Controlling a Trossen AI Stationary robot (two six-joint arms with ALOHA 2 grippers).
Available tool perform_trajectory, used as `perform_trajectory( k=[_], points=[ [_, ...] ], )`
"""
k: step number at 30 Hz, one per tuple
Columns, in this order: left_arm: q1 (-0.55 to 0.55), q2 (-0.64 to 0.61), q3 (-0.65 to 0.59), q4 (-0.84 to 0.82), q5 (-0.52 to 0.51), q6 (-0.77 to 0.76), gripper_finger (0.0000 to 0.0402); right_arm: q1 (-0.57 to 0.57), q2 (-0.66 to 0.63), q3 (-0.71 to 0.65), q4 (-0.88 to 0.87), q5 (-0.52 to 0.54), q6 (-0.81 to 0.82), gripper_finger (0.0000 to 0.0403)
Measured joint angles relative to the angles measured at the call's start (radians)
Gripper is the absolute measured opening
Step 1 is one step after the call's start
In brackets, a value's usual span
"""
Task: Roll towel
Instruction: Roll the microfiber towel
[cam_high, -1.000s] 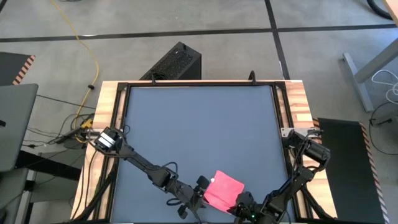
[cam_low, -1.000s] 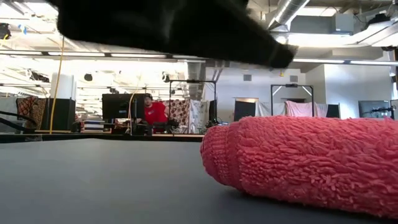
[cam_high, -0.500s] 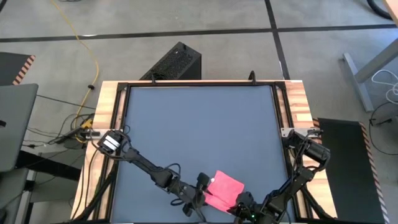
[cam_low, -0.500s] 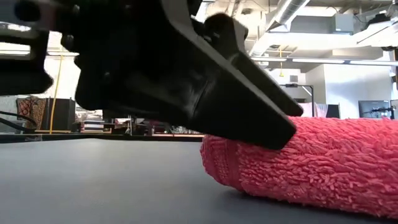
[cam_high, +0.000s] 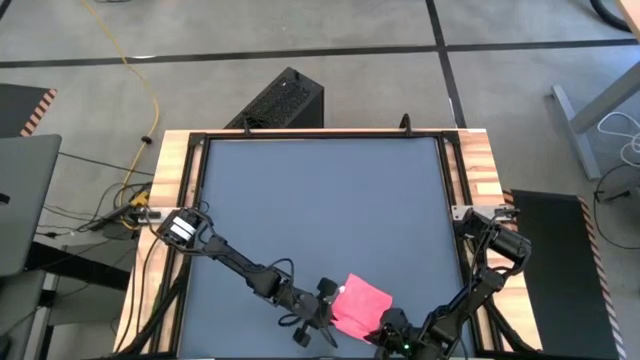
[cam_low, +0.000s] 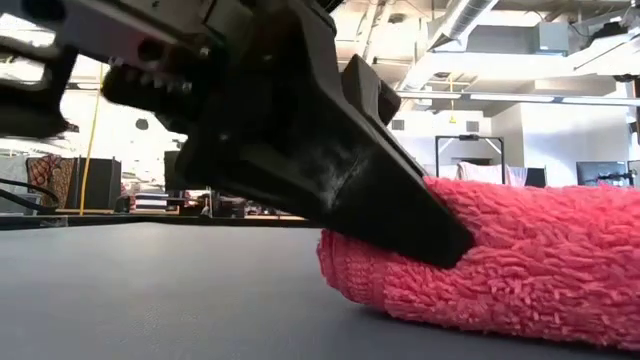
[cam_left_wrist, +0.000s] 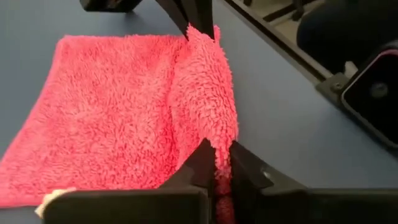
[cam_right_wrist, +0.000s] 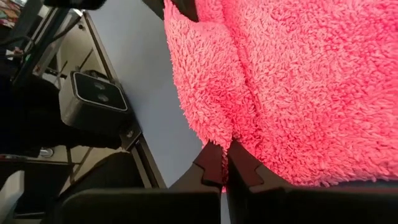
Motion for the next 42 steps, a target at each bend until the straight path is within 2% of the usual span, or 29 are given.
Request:
perform_trajectory(
  k=[3, 8, 13, 21, 32, 36, 42],
  points=[
    [0.029, 0.0, 0.0, -0.01, 0.059, -0.076, 0.0007, 0.0, 0.0, 0.005, -0.001, 0.0, 0.009, 0.002],
    [0.103, 0.0, 0.001, -0.038, 0.243, -0.287, 0.0003, 0.0, -0.002, 0.03, -0.039, -0.002, 0.064, 0.002],
    [0.146, -0.001, 0.003, -0.128, 0.313, -0.427, 0.0002, -0.001, -0.031, 0.036, -0.084, -0.012, 0.106, 0.002],
    [0.149, -0.001, 0.038, -0.217, 0.328, -0.587, 0.0001, -0.003, -0.059, 0.035, -0.136, -0.036, 0.155, 0.002],
    [0.167, -0.002, 0.084, -0.314, 0.334, -0.632, 0.0001, -0.002, -0.063, 0.038, -0.207, -0.05, 0.212, 0.002],
    [0.168, 0.014, 0.09, -0.311, 0.311, -0.634, 0.0019, -0.001, -0.065, 0.039, -0.25, -0.056, 0.243, 0.002],
    [0.177, 0.062, 0.137, -0.348, 0.309, -0.645, 0.0068, -0.005, -0.069, 0.041, -0.314, -0.128, 0.265, 0.002]
  ],
)
